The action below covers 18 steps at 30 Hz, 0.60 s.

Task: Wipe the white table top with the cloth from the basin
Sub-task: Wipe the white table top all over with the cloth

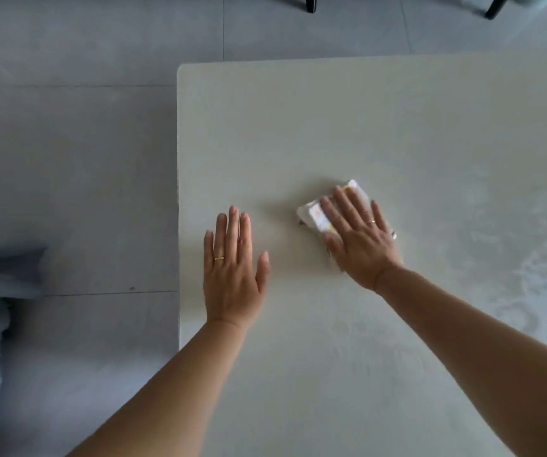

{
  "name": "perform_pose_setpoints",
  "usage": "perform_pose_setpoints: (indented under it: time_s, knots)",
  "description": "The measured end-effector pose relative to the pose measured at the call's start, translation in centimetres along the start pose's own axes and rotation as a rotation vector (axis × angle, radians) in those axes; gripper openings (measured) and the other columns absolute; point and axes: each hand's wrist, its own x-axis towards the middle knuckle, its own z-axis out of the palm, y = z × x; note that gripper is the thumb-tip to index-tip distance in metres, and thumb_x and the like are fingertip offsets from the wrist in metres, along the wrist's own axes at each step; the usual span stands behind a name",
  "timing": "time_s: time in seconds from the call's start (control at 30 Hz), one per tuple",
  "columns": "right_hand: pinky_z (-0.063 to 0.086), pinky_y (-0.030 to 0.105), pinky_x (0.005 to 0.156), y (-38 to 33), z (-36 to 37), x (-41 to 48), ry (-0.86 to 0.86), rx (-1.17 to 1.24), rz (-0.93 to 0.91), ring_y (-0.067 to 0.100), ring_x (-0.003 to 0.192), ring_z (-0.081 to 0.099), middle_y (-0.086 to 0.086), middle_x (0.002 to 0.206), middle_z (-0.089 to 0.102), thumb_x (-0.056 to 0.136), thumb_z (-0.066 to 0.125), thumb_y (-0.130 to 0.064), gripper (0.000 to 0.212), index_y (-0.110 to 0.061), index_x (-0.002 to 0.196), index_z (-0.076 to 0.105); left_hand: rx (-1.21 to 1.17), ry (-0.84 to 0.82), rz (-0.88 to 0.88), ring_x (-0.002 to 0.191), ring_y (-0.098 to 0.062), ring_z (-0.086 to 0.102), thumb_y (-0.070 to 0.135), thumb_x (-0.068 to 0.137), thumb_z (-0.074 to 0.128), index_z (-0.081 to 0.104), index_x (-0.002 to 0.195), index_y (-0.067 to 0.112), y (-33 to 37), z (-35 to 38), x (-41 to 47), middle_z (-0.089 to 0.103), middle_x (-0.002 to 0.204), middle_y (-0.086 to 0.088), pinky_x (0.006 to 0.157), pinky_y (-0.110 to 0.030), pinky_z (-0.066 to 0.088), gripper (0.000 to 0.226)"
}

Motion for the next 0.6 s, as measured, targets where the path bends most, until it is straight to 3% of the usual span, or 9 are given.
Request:
perform_pose_setpoints:
  time_s: [0.1, 0.17, 0.23, 0.33, 0.4, 0.53, 0.6]
  knots:
    - [-0.008, 0.042, 0.118, -0.9, 0.5, -0.4, 0.029, 0.125, 0.417, 0.017, 0.145, -0.012, -0.002, 0.160, -0.006, 0.097, 0.020, -0.047, 0.058, -0.030, 0.150, 0.002, 0.014, -0.097, 0.024, 0.146, -0.027, 0.016, 0.041, 0.097, 0.025, 0.027, 0.148, 0.006, 0.7, 0.0, -4.3, 0.020, 0.157, -0.012, 0.118, -0.043, 0.011, 0.062]
    - [-0.012, 0.043, 0.117, -5.1, 1.4, -1.7, 0.039, 0.151, 0.466, 0.020, 0.145, -0.015, 0.001, 0.159, -0.010, 0.097, 0.022, -0.047, 0.061, -0.027, 0.150, -0.001, 0.024, -0.146, 0.010, 0.145, -0.028, 0.019, 0.041, 0.096, 0.026, 0.028, 0.147, 0.005, 1.5, 0.4, -7.0, 0.023, 0.156, -0.013, 0.117, -0.044, 0.014, 0.062]
    - [-0.010, 0.044, 0.117, -8.3, 2.3, -4.4, 0.019, 0.130, 0.280, 0.022, 0.145, -0.012, 0.000, 0.157, -0.009, 0.096, 0.023, -0.048, 0.062, -0.025, 0.151, 0.004, 0.044, -0.182, -0.040, 0.143, -0.029, 0.024, 0.041, 0.096, 0.025, 0.030, 0.146, 0.004, 2.1, 0.6, -8.9, 0.026, 0.155, -0.014, 0.116, -0.044, 0.016, 0.063]
    - [0.008, 0.049, 0.117, -6.6, 2.2, -7.3, -0.004, 0.044, -0.097, 0.024, 0.146, 0.005, 0.001, 0.157, 0.009, 0.096, 0.026, -0.048, 0.059, -0.025, 0.149, 0.019, 0.069, -0.200, -0.063, 0.142, -0.029, 0.027, 0.041, 0.095, 0.027, 0.033, 0.145, 0.003, 2.1, 1.0, -9.8, 0.029, 0.153, -0.015, 0.116, -0.044, 0.017, 0.063]
    - [0.011, 0.049, 0.117, -3.0, 1.8, -6.9, 0.011, -0.005, -0.132, 0.022, 0.146, 0.010, 0.001, 0.157, 0.015, 0.095, 0.024, -0.048, 0.058, -0.027, 0.149, 0.019, 0.054, -0.191, -0.065, 0.144, -0.028, 0.022, 0.040, 0.093, 0.032, 0.031, 0.146, 0.004, 2.1, 1.1, -9.8, 0.026, 0.155, -0.014, 0.117, -0.043, 0.015, 0.064]
    - [-0.006, 0.043, 0.118, -2.7, 1.6, -6.3, 0.047, 0.149, 0.424, 0.017, 0.146, -0.007, 0.000, 0.160, 0.001, 0.091, 0.009, -0.050, 0.063, -0.029, 0.150, 0.007, 0.043, -0.180, -0.082, 0.145, -0.026, 0.018, 0.039, 0.092, 0.033, 0.028, 0.148, 0.005, 2.2, 1.1, -9.8, 0.023, 0.156, -0.012, 0.117, -0.044, 0.016, 0.065]
    - [-0.006, 0.045, 0.117, -7.3, 2.3, -7.8, 0.044, 0.171, 0.427, 0.021, 0.146, -0.006, 0.004, 0.159, 0.002, 0.091, 0.011, -0.050, 0.064, -0.026, 0.150, 0.008, 0.047, -0.176, -0.085, 0.144, -0.027, 0.021, 0.037, 0.092, 0.031, 0.031, 0.146, 0.004, 2.2, 1.0, -9.8, 0.026, 0.155, -0.013, 0.116, -0.044, 0.017, 0.063]
